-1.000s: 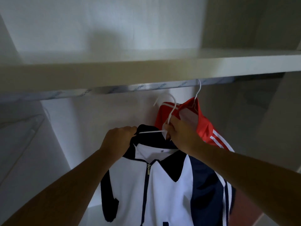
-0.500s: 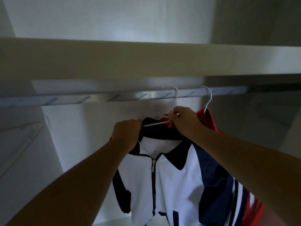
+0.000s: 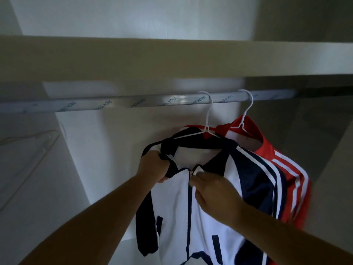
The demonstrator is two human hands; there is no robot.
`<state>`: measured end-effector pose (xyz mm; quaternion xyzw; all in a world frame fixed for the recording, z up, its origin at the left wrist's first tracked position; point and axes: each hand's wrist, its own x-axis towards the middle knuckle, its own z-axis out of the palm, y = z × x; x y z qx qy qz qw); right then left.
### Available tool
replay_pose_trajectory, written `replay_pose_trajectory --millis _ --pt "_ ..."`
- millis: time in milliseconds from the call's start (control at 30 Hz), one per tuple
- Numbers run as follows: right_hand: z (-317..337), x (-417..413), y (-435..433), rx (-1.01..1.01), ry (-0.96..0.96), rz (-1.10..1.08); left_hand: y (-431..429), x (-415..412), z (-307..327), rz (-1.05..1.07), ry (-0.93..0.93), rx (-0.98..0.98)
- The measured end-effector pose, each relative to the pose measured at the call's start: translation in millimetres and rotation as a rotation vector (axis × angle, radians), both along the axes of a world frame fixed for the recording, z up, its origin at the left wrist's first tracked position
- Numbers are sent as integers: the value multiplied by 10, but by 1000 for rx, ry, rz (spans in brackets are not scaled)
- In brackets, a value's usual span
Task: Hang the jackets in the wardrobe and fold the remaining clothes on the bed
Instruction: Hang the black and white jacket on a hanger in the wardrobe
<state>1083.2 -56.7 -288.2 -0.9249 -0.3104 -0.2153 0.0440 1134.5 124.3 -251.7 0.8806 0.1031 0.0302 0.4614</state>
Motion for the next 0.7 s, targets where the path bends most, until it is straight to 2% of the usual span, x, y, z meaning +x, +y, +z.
replay_pose_trajectory --millis 33,100,167,267,367,533,600,700 --pt "-145 -24 48 36 176 -97 21 -17 32 8 9 -49" --pt "-379 20 140 316 445 -308 66 -61 102 30 22 -147" --pt "-498 129 262 603 561 -449 98 -110 159 42 29 -232" --pt "-560 257 506 765 516 -566 112 -181 237 46 35 -342" --pt "-517 322 694 730 421 -677 142 -242 291 41 32 -394" --pt "-502 350 742 765 407 -636 257 -266 278 21 9 -386" --pt "-522 316 682 817 500 -513 315 -256 237 6 -57 -385" --pt "-451 217 528 1064 735 -325 366 -300 -5 -77 -172 -467"
